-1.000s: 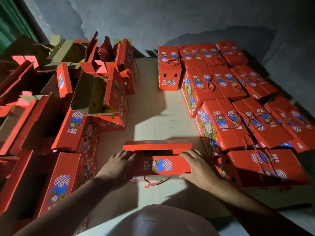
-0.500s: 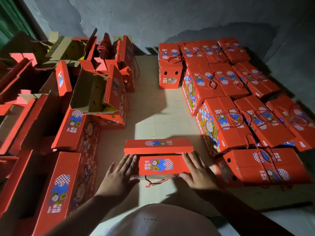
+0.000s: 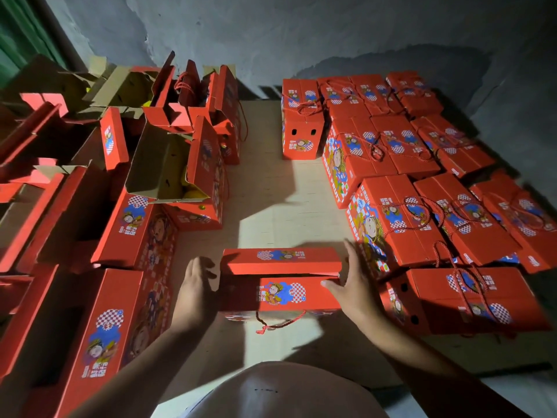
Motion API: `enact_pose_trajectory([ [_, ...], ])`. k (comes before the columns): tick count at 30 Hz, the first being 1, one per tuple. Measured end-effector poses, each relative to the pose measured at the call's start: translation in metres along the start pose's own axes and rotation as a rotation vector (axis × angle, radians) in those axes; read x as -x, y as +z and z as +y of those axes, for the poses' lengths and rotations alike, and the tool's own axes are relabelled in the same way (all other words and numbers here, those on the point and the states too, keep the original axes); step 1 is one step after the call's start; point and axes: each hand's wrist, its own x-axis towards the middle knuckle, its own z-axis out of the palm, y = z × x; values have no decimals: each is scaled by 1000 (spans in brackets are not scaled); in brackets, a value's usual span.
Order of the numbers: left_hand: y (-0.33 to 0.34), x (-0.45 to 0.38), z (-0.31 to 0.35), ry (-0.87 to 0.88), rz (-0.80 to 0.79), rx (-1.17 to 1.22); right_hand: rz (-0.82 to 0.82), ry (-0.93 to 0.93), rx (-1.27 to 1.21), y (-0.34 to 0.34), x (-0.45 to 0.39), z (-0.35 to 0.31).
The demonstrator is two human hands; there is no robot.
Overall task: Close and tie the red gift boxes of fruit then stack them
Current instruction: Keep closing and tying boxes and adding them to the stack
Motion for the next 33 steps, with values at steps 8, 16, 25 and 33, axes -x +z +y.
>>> enact_pose_trajectory([
  [8,-5,4,-10,321,-214,-385,-145,-273,189,-3,9,7],
  [16,13,-35,4,312,-317,-566,-278,-309,390,6,-27,-19],
  [25,35,-48,19,285,-469,-604,-337,-412,823,23,-37,-20],
  [33,43,-30,4,325,-381,-560,-264,-392,686,25,-13,-15],
])
